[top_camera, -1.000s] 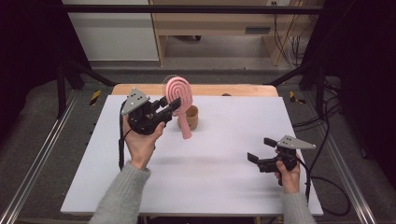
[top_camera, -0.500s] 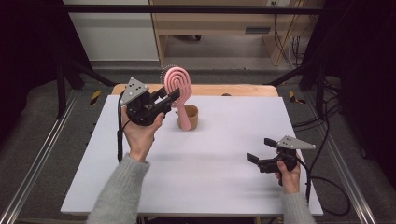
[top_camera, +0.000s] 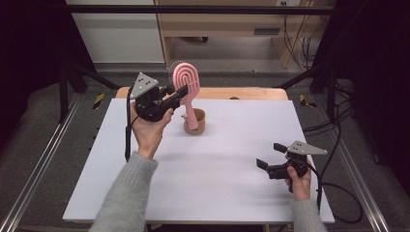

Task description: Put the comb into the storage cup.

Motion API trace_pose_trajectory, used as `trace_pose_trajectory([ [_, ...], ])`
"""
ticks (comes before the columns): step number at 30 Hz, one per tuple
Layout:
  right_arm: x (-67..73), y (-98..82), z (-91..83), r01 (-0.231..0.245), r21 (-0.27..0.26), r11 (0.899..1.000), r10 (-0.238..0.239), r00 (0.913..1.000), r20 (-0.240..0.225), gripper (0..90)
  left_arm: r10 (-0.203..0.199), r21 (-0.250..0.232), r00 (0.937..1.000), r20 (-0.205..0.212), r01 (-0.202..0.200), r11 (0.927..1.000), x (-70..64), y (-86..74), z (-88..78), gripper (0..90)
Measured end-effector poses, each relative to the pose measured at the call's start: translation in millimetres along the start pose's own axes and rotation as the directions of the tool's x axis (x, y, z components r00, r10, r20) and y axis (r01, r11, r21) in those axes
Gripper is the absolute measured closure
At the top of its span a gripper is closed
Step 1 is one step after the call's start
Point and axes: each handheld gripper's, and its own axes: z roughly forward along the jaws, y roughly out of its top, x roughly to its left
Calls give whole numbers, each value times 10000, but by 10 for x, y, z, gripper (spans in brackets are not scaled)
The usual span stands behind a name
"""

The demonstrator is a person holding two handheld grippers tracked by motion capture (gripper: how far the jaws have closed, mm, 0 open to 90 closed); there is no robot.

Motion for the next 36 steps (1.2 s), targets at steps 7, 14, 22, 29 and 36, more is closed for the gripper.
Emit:
trace_pose_trajectory([
  [7,4,0,0,-35,-10,10000,35,10000,-11,8,-15,79,9998,-175,16,10000,52,8,109,642],
  [14,4,-1,-1,-39,-15,10000,39,10000,-14,8,-45,130,9997,-248,48,9999,88,5,225,642],
  [22,3,-1,-7,-22,-59,10000,22,10000,-19,8,-2,190,9995,-323,8,9998,93,5,343,642],
  [29,0,-3,-11,-7,-16,10000,7,10000,-4,8,-6,253,9993,-375,16,9997,104,1,429,642],
  [36,-5,-4,-14,1,-22,10000,-1,10000,-2,8,17,334,9990,-446,-2,9994,127,-12,533,642],
])
